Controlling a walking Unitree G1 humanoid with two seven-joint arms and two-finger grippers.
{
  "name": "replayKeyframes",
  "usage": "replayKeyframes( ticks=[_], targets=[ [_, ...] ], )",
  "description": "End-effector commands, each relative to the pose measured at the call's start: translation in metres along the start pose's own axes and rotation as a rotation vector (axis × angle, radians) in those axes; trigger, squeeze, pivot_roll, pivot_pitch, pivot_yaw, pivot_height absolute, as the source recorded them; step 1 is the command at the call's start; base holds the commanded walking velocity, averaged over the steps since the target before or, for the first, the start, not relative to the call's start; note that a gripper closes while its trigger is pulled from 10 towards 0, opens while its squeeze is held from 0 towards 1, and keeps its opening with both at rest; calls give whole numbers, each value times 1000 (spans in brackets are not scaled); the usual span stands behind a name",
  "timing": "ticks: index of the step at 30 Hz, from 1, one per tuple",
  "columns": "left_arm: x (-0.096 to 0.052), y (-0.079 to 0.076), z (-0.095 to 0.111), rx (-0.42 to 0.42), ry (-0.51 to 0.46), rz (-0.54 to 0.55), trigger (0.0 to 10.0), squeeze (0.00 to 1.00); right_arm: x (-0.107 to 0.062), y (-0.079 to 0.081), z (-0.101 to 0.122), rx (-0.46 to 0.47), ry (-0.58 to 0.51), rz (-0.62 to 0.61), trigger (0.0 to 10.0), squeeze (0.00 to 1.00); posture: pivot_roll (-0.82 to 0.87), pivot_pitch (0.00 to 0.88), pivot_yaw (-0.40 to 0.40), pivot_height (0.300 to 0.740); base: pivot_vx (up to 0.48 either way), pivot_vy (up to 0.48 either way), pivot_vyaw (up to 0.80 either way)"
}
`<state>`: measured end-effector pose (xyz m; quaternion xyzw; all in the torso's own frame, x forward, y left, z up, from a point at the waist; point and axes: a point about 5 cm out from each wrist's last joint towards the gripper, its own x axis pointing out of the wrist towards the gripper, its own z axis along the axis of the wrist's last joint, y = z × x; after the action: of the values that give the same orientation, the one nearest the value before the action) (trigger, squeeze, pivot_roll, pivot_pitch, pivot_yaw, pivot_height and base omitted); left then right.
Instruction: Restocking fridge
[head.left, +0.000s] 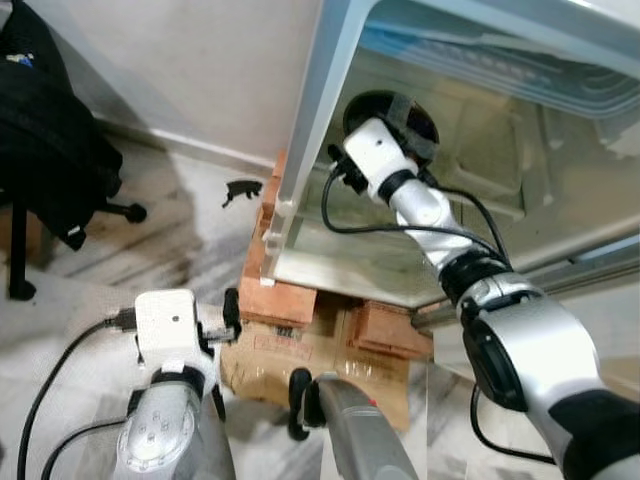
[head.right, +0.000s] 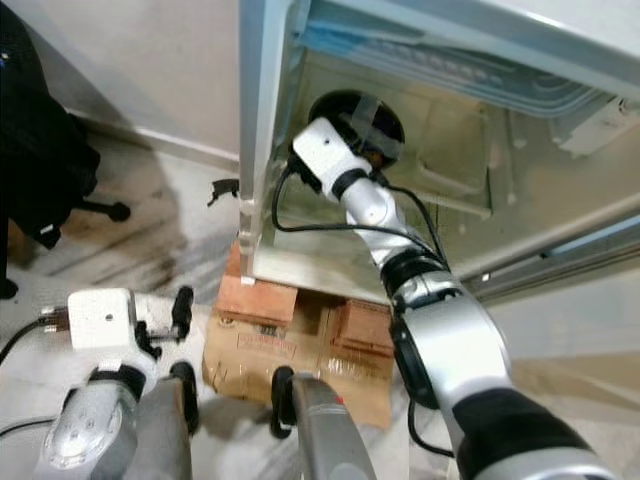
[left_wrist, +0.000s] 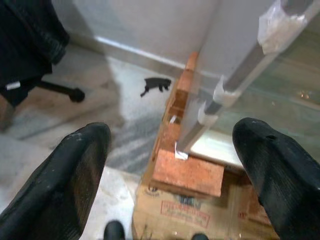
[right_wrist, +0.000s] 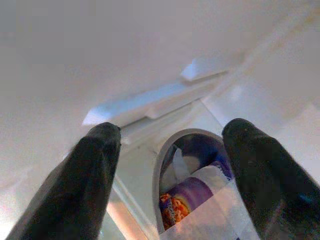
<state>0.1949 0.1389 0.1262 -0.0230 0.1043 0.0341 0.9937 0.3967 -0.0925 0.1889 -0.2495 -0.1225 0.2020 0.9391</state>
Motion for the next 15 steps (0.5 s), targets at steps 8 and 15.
replayKeyframes(
  ticks=[8, 15],
  targets=[
    [26, -1, -16, 9, 74, 13, 10000, 0, -29, 4, -29, 133, -7, 5, 10000, 1000, 159, 82, -167, 740, 0, 0, 0],
    [50, -8, -12, 55, 10, -69, 10000, 0, -68, 12, -61, 262, 80, -46, 10000, 1000, 112, 0, -134, 740, 0, 0, 0]
  ],
)
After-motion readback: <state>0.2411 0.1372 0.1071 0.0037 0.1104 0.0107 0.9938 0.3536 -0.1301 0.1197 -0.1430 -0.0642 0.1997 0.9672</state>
